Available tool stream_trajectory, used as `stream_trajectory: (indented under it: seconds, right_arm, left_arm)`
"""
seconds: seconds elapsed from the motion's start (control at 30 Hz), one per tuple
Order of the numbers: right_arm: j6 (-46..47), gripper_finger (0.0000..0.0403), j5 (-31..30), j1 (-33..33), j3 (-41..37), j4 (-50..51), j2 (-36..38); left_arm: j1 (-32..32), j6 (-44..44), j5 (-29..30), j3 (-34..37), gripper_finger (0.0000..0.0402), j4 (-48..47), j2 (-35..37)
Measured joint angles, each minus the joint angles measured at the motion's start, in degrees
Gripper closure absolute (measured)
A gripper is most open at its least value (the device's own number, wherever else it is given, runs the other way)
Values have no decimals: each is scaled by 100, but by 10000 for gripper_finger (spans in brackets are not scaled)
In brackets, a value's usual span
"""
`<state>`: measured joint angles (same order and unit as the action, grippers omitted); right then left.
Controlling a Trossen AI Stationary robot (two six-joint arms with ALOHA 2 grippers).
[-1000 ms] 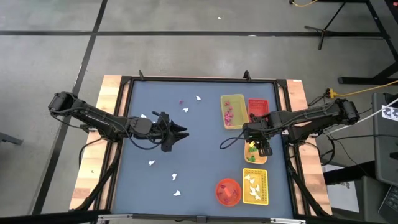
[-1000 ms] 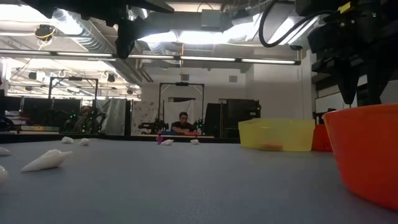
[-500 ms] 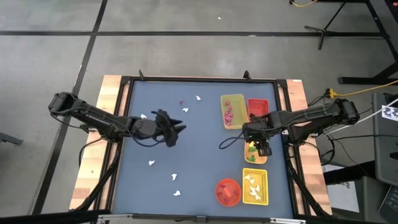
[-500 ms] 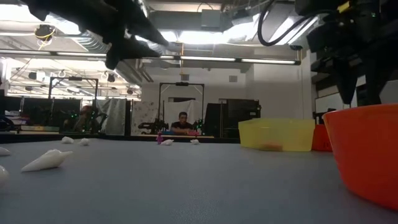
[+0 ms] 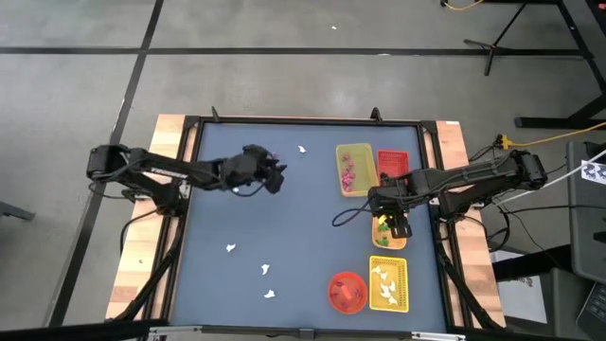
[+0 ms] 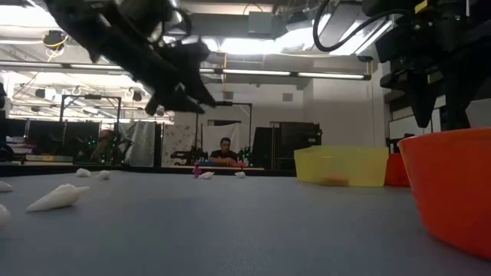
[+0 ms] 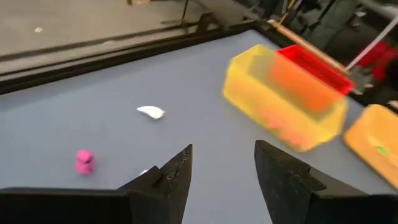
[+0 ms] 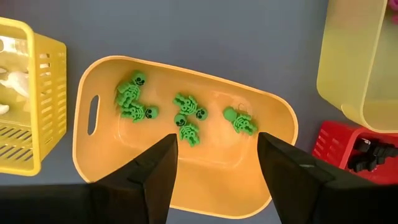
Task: Sort Halloween decoration
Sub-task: Put the pink skeleton toy into the top yellow bin
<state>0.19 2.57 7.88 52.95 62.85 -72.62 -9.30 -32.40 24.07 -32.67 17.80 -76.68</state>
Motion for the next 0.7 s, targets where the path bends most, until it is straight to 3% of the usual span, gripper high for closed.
stream_trajectory:
  seconds: [0.37, 0.7]
  right_arm:
    - [-2, 182, 0, 0, 0, -14, 0]
    - [-2, 182, 0, 0, 0, -42, -2]
  left_arm:
    - [-1382, 572, -826, 0, 244, 173, -545]
    - [-1792, 1978, -1292, -2, 244, 540, -1162]
